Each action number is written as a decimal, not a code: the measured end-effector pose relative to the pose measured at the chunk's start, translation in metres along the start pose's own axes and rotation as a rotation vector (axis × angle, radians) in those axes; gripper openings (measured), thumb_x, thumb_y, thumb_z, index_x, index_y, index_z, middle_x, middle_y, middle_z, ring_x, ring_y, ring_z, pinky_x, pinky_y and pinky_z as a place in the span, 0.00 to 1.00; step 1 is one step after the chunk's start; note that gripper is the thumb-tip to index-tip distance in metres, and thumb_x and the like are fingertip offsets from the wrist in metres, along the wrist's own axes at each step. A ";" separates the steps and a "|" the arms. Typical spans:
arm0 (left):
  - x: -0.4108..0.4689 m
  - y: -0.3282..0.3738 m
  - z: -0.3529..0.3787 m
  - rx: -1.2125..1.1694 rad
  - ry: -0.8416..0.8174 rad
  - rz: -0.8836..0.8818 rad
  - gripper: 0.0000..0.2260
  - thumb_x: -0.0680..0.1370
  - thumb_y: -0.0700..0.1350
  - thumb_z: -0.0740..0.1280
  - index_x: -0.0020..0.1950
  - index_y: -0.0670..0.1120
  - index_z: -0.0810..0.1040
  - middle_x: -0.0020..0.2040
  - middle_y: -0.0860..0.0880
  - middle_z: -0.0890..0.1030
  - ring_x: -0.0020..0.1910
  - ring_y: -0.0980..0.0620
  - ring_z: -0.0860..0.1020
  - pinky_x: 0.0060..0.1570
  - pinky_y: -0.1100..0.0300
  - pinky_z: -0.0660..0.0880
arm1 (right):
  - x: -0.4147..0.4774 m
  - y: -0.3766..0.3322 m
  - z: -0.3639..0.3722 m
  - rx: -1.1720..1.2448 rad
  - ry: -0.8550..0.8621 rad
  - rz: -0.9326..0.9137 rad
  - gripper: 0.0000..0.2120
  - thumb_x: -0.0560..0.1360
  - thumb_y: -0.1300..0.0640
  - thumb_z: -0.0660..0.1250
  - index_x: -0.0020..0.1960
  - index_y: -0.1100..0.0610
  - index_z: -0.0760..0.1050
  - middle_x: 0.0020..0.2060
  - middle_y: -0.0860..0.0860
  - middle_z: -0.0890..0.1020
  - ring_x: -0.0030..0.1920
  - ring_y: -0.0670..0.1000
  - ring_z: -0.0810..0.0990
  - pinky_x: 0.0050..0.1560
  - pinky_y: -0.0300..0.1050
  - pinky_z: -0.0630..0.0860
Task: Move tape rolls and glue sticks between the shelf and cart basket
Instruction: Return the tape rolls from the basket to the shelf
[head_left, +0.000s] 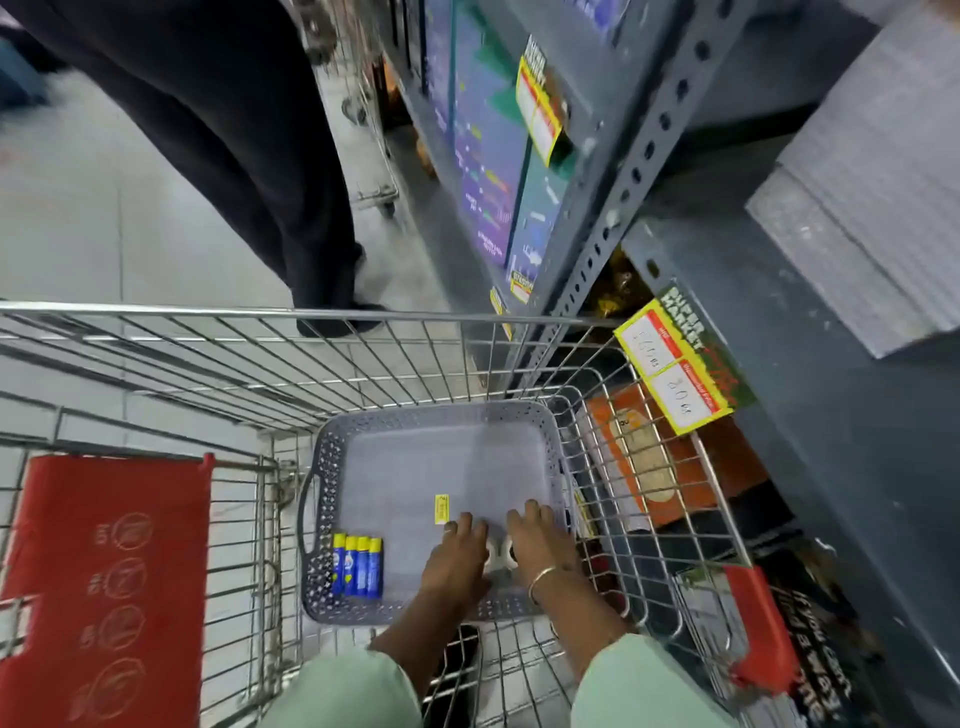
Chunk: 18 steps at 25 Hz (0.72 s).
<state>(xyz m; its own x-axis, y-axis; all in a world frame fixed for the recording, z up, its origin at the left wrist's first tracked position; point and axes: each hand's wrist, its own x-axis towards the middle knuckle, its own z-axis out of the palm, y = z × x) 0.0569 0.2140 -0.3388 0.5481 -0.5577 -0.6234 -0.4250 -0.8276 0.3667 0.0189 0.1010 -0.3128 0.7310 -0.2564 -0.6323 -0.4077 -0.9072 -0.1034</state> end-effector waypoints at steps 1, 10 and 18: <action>0.006 0.002 0.007 -0.008 -0.004 -0.017 0.23 0.74 0.43 0.68 0.66 0.44 0.64 0.67 0.44 0.65 0.67 0.43 0.65 0.57 0.47 0.74 | 0.004 0.003 0.010 -0.016 -0.007 0.003 0.18 0.77 0.61 0.62 0.66 0.58 0.66 0.66 0.57 0.68 0.67 0.58 0.67 0.61 0.52 0.73; 0.026 0.000 0.039 0.033 0.074 -0.034 0.20 0.76 0.34 0.59 0.68 0.41 0.62 0.68 0.42 0.64 0.66 0.41 0.64 0.57 0.51 0.74 | 0.019 0.007 0.043 -0.110 0.012 -0.118 0.17 0.75 0.66 0.60 0.64 0.60 0.66 0.63 0.59 0.70 0.64 0.59 0.69 0.59 0.53 0.74; -0.012 0.000 -0.033 -0.003 0.209 -0.045 0.15 0.71 0.34 0.64 0.56 0.42 0.68 0.62 0.45 0.67 0.62 0.43 0.67 0.50 0.52 0.74 | -0.017 -0.016 -0.054 -0.023 0.136 -0.162 0.21 0.76 0.70 0.59 0.68 0.63 0.62 0.67 0.59 0.67 0.70 0.57 0.64 0.63 0.52 0.72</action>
<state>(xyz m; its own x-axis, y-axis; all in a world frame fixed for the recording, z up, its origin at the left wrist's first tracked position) 0.0734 0.2184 -0.3085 0.7044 -0.5209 -0.4821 -0.3948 -0.8520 0.3437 0.0423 0.1015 -0.2588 0.8540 -0.1475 -0.4990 -0.2670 -0.9473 -0.1769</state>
